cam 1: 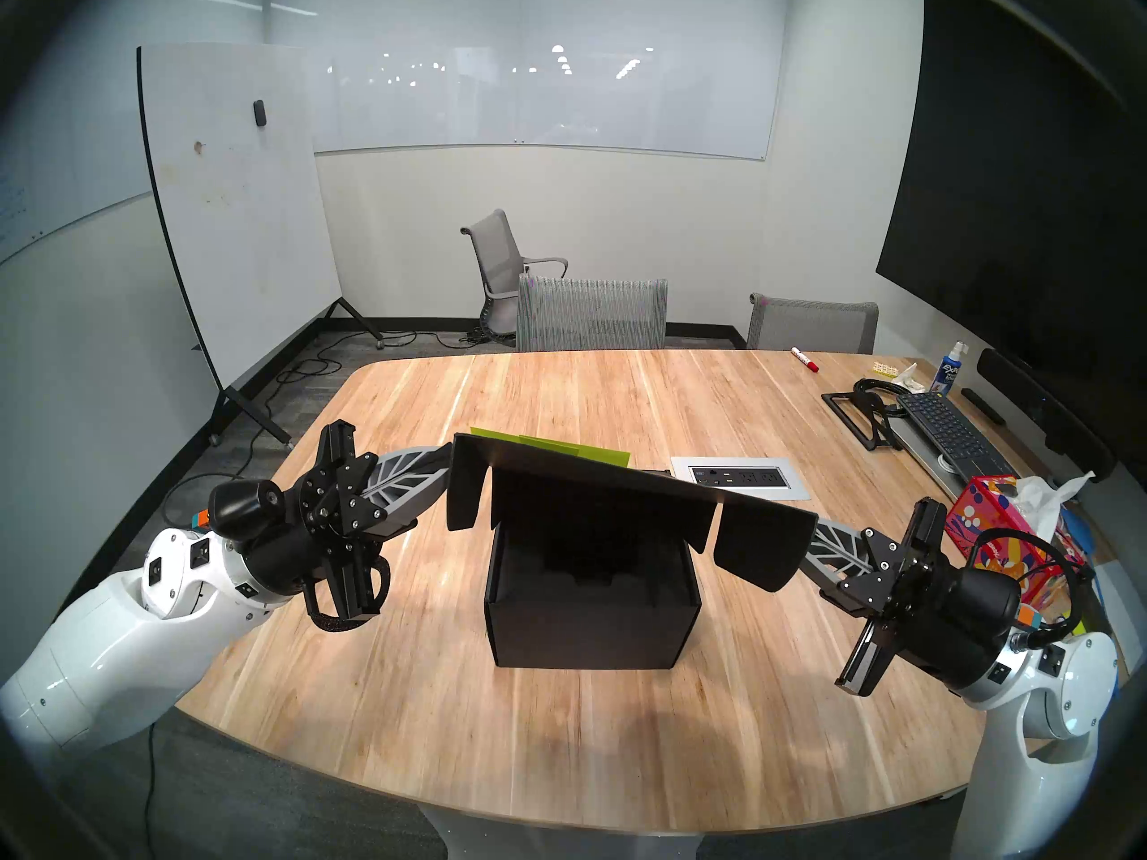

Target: Open the box and place the mouse inside

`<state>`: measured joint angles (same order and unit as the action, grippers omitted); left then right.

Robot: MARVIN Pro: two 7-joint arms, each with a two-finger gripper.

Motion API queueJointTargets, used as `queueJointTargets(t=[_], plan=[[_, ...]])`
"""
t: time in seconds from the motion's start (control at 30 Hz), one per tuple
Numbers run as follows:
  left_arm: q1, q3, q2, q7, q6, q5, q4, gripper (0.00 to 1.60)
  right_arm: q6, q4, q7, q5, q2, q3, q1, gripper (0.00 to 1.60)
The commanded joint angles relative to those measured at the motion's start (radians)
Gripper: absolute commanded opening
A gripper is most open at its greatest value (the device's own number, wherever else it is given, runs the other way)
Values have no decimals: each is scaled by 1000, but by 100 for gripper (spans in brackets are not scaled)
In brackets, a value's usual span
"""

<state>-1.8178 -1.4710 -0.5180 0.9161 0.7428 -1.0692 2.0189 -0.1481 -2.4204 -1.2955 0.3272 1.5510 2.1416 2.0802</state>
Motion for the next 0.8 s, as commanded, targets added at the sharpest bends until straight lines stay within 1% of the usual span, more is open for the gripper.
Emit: queueJointTargets(t=[0.0, 0.17, 0.27, 0.33, 0.37, 0.5, 0.57, 0.67, 0.73, 0.77], plan=[[-14, -52, 33, -22, -17, -29, 42, 0, 8, -23, -5, 43, -13, 0, -35, 0], [-15, -74, 38, -43, -35, -44, 43, 0, 24, -23, 2, 40, -19, -10, -61, 0], [-23, -79, 36, -56, -43, -42, 36, 0, 39, -23, 18, 20, -15, -17, -72, 0], [-34, -79, 36, -70, -49, -29, 23, 0, 51, -23, 32, -6, -16, -12, -70, 0], [-43, -78, 35, -80, -52, -14, 1, 0, 59, -23, 42, -24, -18, -3, -66, 0], [-57, -77, 39, -93, -61, 4, -32, 0, 77, -23, 58, -51, -19, 13, -65, 0], [-65, -78, 44, -105, -70, 22, -47, 0, 93, -23, 68, -78, -22, 17, -65, 0], [-73, -73, 48, -106, -76, 41, -74, 0, 97, -23, 76, -113, -33, 15, -78, 0], [-84, -75, 50, -110, -70, 73, -85, 0, 105, -8, 78, -129, -39, 11, -85, 0], [-90, -72, 49, -108, -74, 70, -91, 0, 98, 2, 80, -144, -40, 8, -87, 0]])
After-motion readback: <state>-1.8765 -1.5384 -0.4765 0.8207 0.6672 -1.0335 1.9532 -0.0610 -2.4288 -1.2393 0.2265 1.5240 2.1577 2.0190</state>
